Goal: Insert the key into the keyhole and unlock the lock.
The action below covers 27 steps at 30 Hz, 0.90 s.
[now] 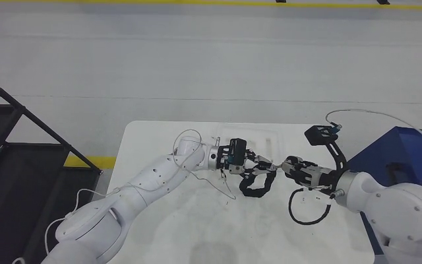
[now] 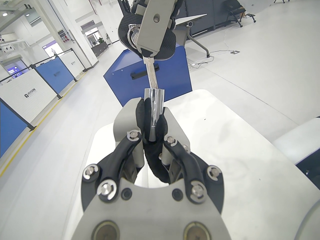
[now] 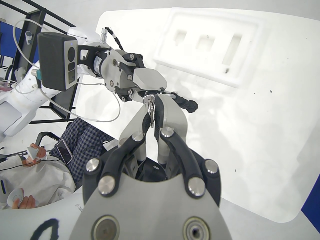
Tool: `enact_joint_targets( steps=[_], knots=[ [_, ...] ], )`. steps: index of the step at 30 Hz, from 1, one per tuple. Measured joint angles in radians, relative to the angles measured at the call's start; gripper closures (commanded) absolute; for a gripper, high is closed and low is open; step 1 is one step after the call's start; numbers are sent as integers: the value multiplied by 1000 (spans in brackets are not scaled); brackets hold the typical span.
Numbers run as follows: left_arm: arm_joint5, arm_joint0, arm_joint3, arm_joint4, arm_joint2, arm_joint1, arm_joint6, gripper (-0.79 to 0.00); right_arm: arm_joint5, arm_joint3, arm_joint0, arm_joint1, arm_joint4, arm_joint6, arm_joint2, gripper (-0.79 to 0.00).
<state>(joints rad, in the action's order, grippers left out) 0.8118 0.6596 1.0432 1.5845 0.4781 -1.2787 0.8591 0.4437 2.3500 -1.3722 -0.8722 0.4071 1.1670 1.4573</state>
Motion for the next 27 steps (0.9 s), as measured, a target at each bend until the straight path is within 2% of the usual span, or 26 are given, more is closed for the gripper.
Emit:
enact_joint_targets(
  steps=[22, 23, 24, 25, 27],
  knots=[
    [30, 2, 1, 14, 26, -17, -9, 0, 31, 0, 27, 0, 33, -7, -63, 0],
    [31, 2, 1, 16, 26, -18, -8, 0, 34, 0, 28, -1, 31, -7, -63, -194],
    [33, 3, -1, 18, 27, -18, -8, 0, 38, 0, 29, -1, 28, -6, -62, -582],
    [36, 4, -2, 19, 27, -18, -6, 0, 40, 0, 29, -1, 25, -6, -61, -785],
    [47, 5, -5, 19, 27, -20, -1, 0, 42, 0, 31, 0, 20, -4, -57, -785]
  ],
)
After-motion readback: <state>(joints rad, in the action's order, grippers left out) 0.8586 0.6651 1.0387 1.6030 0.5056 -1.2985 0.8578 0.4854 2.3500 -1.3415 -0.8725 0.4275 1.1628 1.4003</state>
